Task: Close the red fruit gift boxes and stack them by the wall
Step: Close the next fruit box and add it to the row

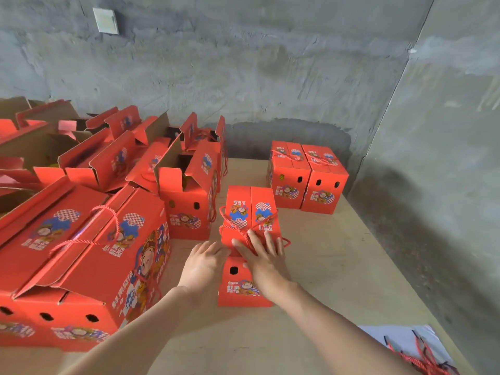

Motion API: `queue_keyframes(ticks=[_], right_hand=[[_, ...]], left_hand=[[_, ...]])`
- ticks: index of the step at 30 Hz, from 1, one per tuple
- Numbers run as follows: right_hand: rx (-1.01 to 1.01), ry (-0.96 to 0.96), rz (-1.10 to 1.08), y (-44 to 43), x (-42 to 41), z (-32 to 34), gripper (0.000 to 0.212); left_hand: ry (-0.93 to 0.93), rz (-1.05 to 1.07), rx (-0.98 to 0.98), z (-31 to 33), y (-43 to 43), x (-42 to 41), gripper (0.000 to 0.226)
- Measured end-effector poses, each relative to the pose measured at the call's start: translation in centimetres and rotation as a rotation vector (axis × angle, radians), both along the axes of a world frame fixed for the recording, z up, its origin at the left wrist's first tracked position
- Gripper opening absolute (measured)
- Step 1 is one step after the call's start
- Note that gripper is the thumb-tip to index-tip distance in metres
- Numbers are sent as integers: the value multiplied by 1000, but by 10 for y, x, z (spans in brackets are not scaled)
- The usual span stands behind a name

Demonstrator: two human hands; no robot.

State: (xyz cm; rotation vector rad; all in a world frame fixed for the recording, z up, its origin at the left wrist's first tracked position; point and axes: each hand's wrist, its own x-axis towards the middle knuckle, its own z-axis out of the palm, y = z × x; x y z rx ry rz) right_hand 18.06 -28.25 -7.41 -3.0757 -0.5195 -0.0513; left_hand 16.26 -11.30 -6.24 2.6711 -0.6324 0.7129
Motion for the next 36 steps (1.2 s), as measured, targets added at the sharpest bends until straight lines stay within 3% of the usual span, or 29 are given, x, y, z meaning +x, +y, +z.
queue_keyframes(ticks=[4,7,11,16,22,36], right_hand=[[2,43,-144,5,40,2,102],[-11,69,-157,7,72,3,116],[-29,109,-136,6,114,8,110],[-36,152,-143,5,171,8,77],[19,138,-138,-3,251,8,68],[27,30,-177,-20,385,-1,59]], left_hand=[[302,171,302,-4,-13,26,79],[523,228,419,2,-16,58,78],[576,209,490,22,-16,101,77],[481,221,559,31,-7,154,67],[337,387,524,46,29,221,65],[496,462,482,14,50,274,43]])
